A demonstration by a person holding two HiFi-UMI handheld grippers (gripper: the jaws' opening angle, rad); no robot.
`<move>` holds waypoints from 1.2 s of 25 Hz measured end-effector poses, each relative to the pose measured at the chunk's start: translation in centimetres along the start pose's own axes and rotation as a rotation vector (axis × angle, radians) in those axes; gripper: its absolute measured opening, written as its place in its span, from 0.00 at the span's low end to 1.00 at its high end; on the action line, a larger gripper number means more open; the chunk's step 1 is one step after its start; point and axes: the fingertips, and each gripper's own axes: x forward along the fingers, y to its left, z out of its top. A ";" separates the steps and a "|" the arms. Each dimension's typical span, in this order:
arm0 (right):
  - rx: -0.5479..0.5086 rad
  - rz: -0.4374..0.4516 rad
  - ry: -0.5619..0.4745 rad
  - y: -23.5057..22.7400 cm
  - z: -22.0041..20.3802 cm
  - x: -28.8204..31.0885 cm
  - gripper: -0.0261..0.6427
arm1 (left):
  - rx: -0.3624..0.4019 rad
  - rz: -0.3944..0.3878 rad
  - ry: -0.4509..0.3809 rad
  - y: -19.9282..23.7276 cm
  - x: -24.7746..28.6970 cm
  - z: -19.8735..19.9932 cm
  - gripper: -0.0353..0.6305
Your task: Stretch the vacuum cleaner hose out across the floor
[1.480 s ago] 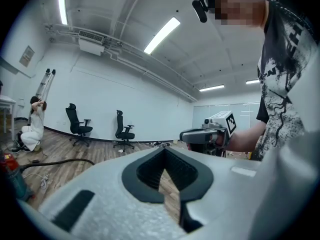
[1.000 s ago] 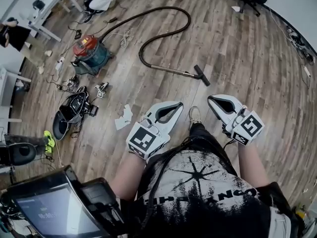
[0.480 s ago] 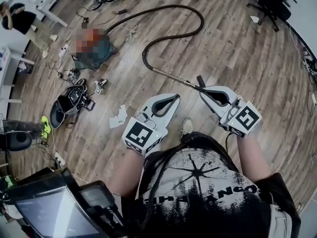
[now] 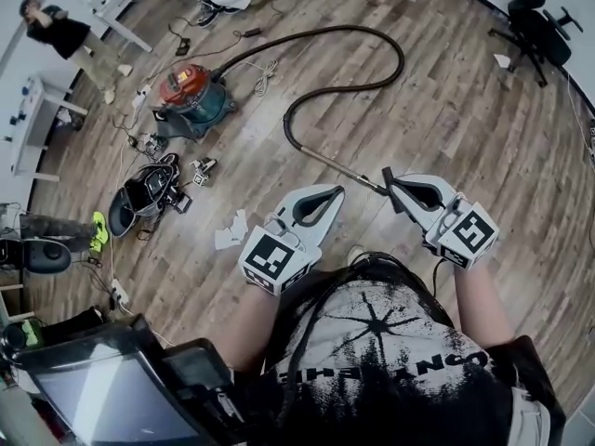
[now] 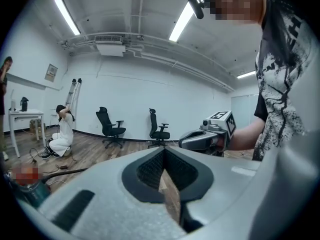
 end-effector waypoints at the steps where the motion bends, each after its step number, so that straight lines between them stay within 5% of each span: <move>1: 0.005 0.003 -0.009 -0.4 0.2 0.1 0.05 | 0.000 0.004 0.003 0.2 0.3 0.1 0.06; 12: -0.001 0.012 -0.017 -2.3 0.0 2.0 0.05 | 0.004 -0.016 -0.005 1.9 2.9 0.0 0.06; 30: 0.022 -0.173 -0.044 -8.8 3.9 13.3 0.05 | 0.061 -0.246 0.035 14.3 4.4 1.8 0.06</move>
